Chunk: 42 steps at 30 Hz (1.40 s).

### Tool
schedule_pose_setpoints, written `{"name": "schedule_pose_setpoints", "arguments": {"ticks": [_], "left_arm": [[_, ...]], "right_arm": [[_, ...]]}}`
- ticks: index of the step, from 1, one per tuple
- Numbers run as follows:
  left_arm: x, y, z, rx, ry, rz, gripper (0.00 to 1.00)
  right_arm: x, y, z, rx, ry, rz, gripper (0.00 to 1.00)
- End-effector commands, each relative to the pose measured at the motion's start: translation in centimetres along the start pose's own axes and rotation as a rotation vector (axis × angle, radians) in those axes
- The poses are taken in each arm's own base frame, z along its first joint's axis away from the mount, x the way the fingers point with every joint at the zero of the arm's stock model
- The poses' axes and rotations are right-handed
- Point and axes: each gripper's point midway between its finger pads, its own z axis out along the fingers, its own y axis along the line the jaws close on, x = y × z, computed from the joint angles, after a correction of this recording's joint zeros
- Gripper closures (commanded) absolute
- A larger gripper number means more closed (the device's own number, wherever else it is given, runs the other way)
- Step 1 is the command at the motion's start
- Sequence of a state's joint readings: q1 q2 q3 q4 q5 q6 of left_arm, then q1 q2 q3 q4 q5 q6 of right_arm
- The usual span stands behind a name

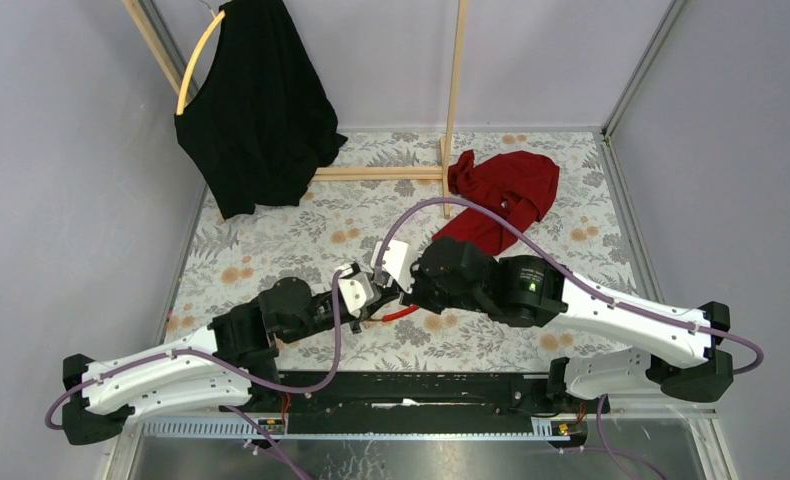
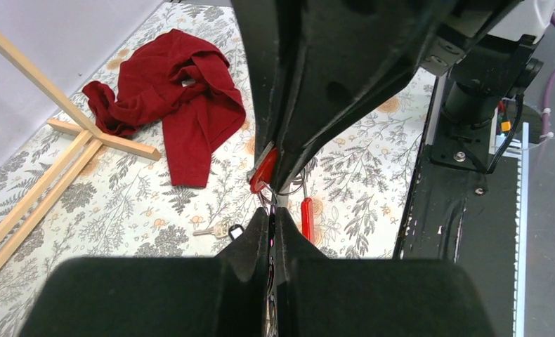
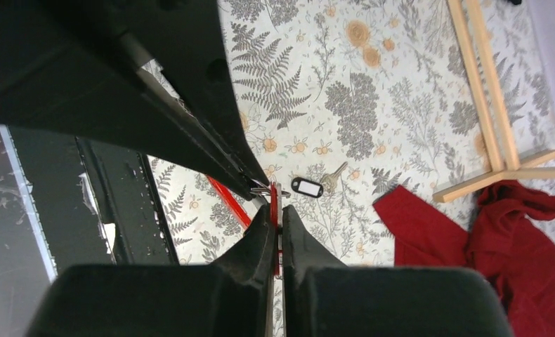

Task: Remove the keys from the keyring

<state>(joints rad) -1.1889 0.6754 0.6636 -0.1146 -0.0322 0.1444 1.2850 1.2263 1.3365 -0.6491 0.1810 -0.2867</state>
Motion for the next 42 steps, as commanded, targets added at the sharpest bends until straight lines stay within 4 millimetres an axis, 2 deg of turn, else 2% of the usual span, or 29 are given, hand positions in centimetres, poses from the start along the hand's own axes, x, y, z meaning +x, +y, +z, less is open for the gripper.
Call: {"name": "schedule_pose_setpoints", "arguments": {"ticks": [1, 8, 19, 24, 30, 37, 42], "left_arm": [[0.1, 1.9, -0.5, -0.088, 0.028, 0.046, 1.00], [0.1, 2.4, -0.8, -0.128, 0.017, 0.008, 1.00], [-0.5, 2.8, -1.2, -0.184, -0.065, -0.150, 1.00], [-0.8, 2.8, -1.4, -0.194, -0.101, -0.205, 1.00], [-0.7, 2.7, -1.4, -0.191, -0.098, -0.202, 1.00], [-1.1, 3.9, -1.7, -0.261, -0.120, -0.237, 1.00], [-1.2, 3.8, -1.8, -0.255, -0.130, -0.252, 1.00]], "right_arm": [[3.3, -0.6, -0.7, -0.006, 0.156, 0.046, 1.00], [4.4, -1.1, -0.6, 0.017, 0.196, 0.074, 1.00], [5.7, -1.9, -0.6, 0.074, 0.221, 0.043, 1.00], [6.5, -2.9, -0.6, 0.135, 0.249, 0.024, 1.00], [5.0, -4.9, -1.0, 0.245, 0.163, -0.033, 1.00], [2.8, -4.3, -1.6, 0.292, -0.001, -0.176, 1.00], [3.4, -4.5, -1.3, 0.339, 0.021, -0.257, 1.00]]}}
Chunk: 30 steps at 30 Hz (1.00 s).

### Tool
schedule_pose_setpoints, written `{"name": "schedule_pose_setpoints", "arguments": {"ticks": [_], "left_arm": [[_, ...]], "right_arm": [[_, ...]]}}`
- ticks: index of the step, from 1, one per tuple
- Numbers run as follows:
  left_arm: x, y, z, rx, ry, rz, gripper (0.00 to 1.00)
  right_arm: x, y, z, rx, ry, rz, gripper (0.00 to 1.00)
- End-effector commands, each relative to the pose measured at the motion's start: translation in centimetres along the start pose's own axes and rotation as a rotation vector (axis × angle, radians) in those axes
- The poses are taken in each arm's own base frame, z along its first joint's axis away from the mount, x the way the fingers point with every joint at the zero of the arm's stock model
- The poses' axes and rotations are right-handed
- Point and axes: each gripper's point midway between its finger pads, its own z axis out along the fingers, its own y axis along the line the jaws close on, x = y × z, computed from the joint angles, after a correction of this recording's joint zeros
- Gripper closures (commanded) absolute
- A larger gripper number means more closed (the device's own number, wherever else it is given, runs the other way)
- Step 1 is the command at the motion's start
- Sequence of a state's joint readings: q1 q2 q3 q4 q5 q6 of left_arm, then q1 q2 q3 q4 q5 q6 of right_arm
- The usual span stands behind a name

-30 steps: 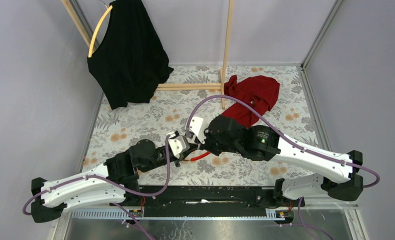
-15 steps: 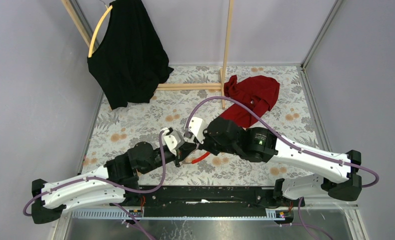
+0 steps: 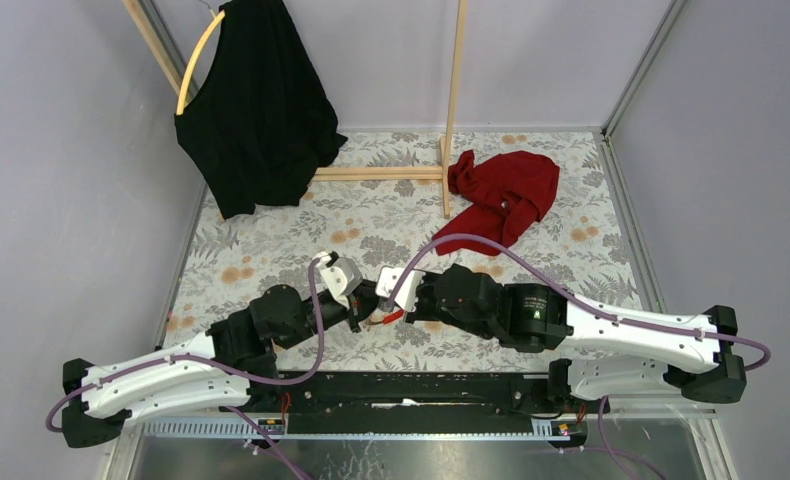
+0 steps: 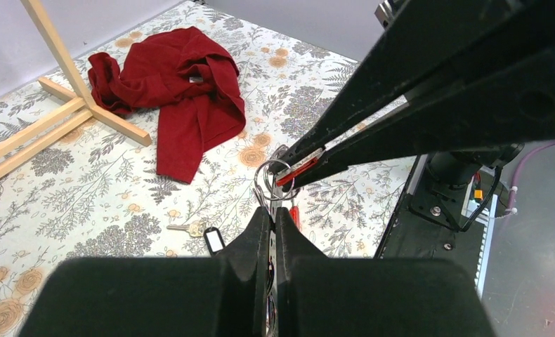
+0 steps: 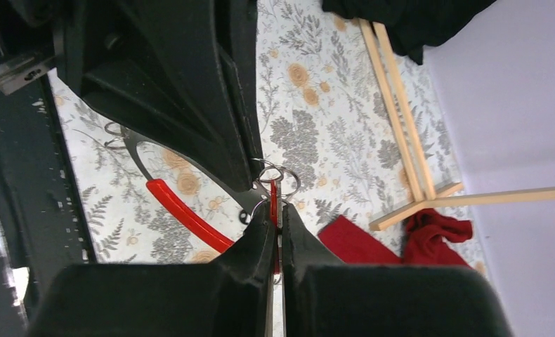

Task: Remove the keys from the keyring

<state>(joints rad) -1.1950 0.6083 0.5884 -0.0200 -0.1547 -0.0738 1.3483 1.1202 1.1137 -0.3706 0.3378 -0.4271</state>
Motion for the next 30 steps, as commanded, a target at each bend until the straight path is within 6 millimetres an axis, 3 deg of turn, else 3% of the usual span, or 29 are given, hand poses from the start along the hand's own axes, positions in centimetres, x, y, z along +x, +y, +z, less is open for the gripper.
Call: {"name": "schedule_pose_setpoints", "arguments": {"ticks": [1, 3, 7, 13, 18, 30], "left_arm": [[-1.6, 2.4, -0.8, -0.123, -0.061, -0.025, 1.00], [-1.5, 2.1, -0.8, -0.109, -0.059, -0.022, 1.00], [-1.0, 1.8, -0.8, -0.091, -0.030, -0.010, 0.99], [-0.9, 1.2, -0.3, -0.062, -0.008, -0.018, 0.73], [-0.9, 0.8, 0.1, -0.041, -0.017, -0.017, 0.67], [-5.2, -0.5, -0.3, 0.042, -0.195, 0.025, 0.58]], "right_arm": [[3.6, -3.4, -1.9, 0.179, 0.157, -0.174, 1.00], [3.8, -3.7, -1.8, 0.208, 0.175, -0.214, 1.00], [2.2, -5.0, -2.2, 0.269, 0.129, -0.235, 1.00], [-0.2, -4.9, -2.2, 0.251, 0.029, -0.204, 1.00], [-1.2, -4.7, -2.0, 0.237, 0.003, -0.157, 1.00], [-1.3, -4.2, -1.7, 0.217, 0.008, -0.117, 1.00]]}}
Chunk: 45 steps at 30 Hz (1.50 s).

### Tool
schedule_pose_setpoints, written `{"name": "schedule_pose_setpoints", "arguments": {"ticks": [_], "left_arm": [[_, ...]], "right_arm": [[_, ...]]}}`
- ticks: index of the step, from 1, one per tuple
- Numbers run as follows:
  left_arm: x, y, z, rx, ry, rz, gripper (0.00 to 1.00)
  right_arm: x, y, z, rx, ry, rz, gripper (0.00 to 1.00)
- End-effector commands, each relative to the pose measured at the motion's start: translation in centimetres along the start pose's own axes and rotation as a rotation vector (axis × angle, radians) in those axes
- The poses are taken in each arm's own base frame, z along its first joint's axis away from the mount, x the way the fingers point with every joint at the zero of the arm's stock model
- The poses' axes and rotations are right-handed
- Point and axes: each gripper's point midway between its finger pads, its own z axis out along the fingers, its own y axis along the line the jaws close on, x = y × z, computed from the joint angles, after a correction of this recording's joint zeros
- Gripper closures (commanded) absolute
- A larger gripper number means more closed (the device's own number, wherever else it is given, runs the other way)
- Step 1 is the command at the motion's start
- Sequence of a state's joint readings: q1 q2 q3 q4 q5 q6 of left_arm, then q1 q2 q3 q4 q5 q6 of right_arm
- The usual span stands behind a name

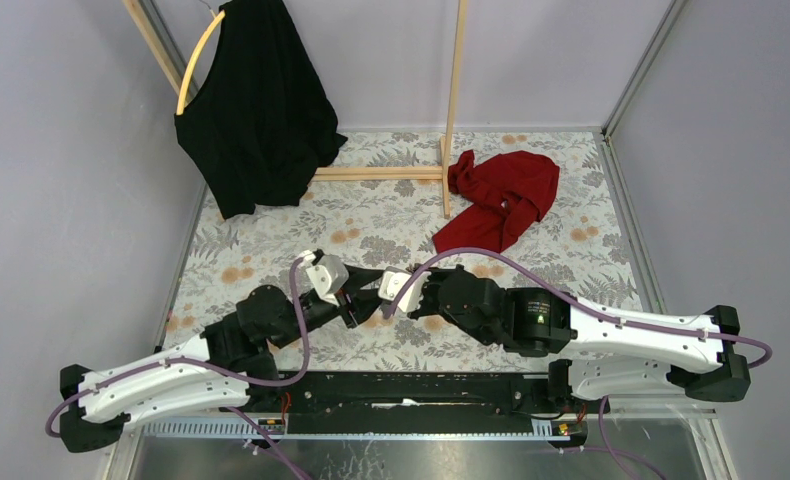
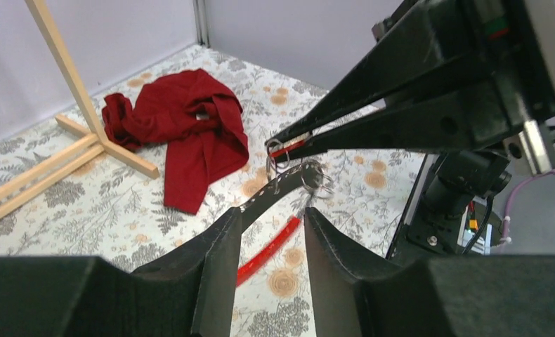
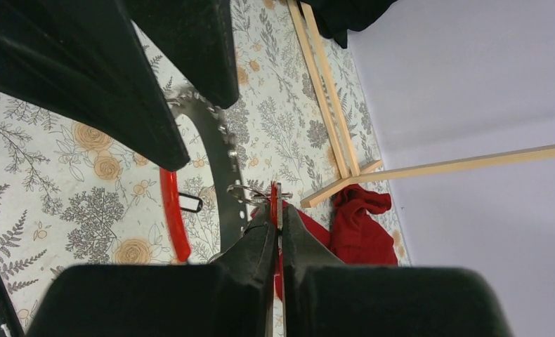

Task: Remove the keys from the keyring

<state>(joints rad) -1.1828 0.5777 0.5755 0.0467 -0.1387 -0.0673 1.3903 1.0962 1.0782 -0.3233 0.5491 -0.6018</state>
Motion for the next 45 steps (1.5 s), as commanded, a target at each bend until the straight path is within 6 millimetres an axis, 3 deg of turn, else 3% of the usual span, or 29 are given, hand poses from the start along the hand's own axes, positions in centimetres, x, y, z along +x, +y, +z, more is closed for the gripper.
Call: {"name": "schedule_pose_setpoints", "arguments": {"ticks": [1, 22, 39, 45], "left_arm": [[-3.3, -0.6, 0.4, 0.038, -0.107, 0.039, 0.58], [-2.4, 0.1, 1.5, 0.037, -0.183, 0.337, 0.62], [-1.7, 0.0, 2.7, 0.036, -0.147, 0.321, 0.72], [-1.7, 0.1, 2.9, 0.031, -0.147, 0.312, 0.81]], "right_arm": [[-1.6, -1.7, -0.5, 0.044, -0.021, 0.066, 1.00], [-3.0, -1.5, -0.7, 0.007, -0.067, 0.103, 1.00], [-2.9, -1.3, -1.2, 0.000, -0.070, 0.108, 1.00], [-2.7, -0.9, -1.1, -0.008, -0.060, 0.103, 1.00]]}}
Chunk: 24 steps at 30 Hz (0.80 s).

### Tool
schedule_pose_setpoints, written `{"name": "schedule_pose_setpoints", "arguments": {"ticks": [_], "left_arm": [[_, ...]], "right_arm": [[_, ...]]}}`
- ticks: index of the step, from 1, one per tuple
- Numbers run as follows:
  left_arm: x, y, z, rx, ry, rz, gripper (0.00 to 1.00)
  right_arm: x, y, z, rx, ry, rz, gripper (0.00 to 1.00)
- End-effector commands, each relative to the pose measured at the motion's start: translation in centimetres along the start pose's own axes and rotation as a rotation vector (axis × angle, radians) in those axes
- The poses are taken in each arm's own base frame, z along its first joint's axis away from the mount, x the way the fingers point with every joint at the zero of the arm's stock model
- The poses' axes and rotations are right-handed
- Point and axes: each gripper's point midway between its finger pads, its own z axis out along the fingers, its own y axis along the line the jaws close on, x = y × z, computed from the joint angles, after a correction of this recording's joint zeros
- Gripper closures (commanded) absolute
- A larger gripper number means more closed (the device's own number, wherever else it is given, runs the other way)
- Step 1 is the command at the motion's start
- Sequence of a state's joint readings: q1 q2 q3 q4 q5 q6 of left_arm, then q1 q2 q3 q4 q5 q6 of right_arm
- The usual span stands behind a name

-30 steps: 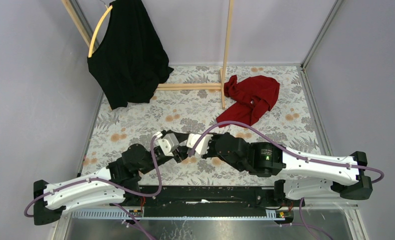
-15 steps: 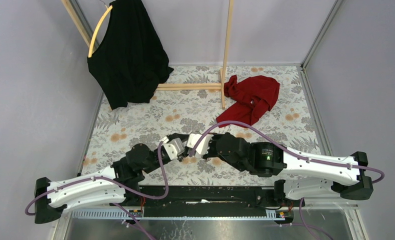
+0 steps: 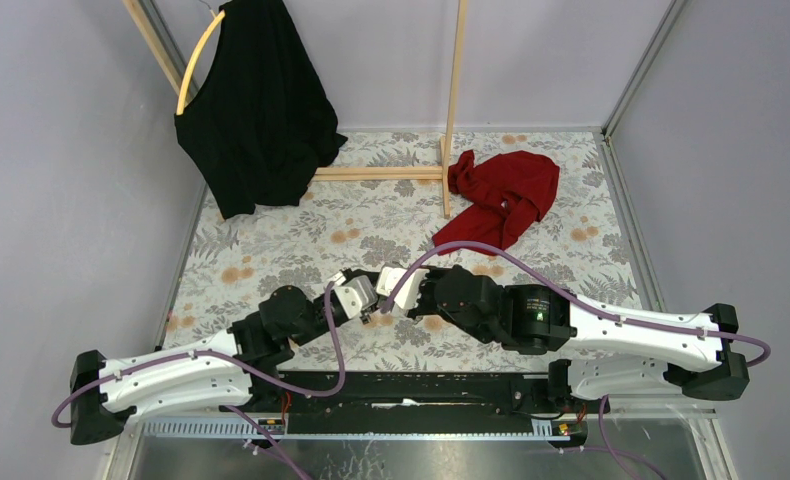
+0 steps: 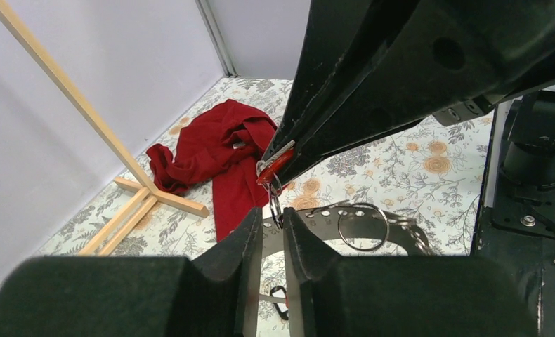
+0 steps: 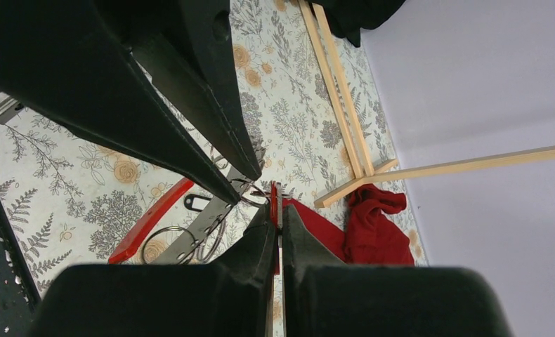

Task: Remove the keys from the keyring

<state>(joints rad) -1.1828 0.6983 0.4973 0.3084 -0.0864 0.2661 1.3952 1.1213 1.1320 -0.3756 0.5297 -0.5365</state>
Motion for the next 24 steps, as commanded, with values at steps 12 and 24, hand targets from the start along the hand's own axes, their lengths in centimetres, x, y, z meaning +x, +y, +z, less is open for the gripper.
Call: {"name": "schedule_pose_setpoints", "arguments": {"ticks": [12, 24], "left_arm": [[-1.9, 1.8, 0.3, -0.108, -0.047, -0.107, 1.00], [-3.0, 2.1, -0.5, -0.121, -0.120, -0.135, 1.00]], "right_arm": [[-1.1, -1.4, -1.0, 0.055, -0.025, 0.055, 1.00], [1.6, -1.1, -1.6, 0.084, 0.025, 0.079, 1.00]]}}
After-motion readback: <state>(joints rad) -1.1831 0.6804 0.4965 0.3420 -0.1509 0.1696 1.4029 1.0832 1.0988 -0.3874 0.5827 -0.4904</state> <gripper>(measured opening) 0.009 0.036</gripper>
